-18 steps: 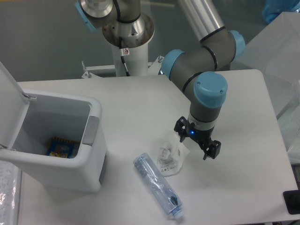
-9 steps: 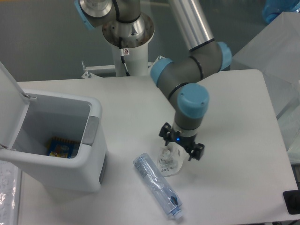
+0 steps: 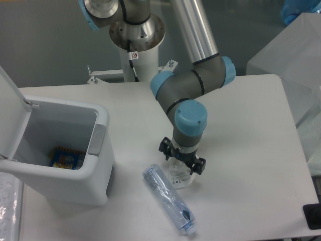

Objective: Place the trash in the trash can
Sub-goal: 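Lower the gripper onto the crumpled clear plastic item and close, then lift the clear plastic item and carry it over the white bin, then release the item into the bin and move toward the water bottle, then lower the gripper over the bottle cap end and close on it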

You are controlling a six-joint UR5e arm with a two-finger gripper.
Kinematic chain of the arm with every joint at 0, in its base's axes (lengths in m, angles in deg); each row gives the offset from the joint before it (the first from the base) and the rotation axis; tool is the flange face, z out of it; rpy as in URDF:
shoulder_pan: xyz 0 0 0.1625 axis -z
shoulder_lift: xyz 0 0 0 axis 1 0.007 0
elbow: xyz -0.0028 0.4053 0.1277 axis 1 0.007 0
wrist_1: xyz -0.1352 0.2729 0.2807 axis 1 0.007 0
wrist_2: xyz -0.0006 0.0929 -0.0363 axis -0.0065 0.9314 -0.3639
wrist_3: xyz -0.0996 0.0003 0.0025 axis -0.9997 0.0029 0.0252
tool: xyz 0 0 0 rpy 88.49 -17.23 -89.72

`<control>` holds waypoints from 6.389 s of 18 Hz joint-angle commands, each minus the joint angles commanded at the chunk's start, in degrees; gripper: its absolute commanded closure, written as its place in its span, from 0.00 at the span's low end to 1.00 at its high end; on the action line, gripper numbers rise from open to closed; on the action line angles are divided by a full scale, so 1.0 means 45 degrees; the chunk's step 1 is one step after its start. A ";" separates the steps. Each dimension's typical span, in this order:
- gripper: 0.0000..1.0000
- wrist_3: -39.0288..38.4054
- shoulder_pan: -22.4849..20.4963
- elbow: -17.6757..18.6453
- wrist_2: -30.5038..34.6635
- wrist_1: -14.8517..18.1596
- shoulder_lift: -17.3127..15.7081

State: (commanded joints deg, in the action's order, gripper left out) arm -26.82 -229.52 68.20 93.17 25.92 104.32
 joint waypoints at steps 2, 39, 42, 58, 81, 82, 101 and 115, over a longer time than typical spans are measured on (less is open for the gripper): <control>0.98 0.0020 0.0156 -0.0234 0.0317 -0.0040 0.0098; 1.00 -0.4747 0.1207 -0.1744 -0.9292 0.0038 -0.5776; 0.94 -0.4707 0.1874 -0.1290 -0.9195 0.0038 -0.6112; 0.00 -0.4043 0.1702 -0.1230 -0.9253 0.0038 -0.5762; 0.00 -0.8904 -0.0508 -0.7071 -0.5856 0.3788 0.1504; 0.00 -0.9138 -0.0430 -0.7109 -0.5758 0.3788 0.1640; 0.00 -1.1582 0.0332 -1.0665 -0.2223 0.7809 0.4532; 0.00 -1.1582 0.0546 -1.0059 -0.1753 0.8046 0.4571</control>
State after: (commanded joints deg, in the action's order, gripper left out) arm -78.94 -227.06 22.93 85.28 62.13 124.89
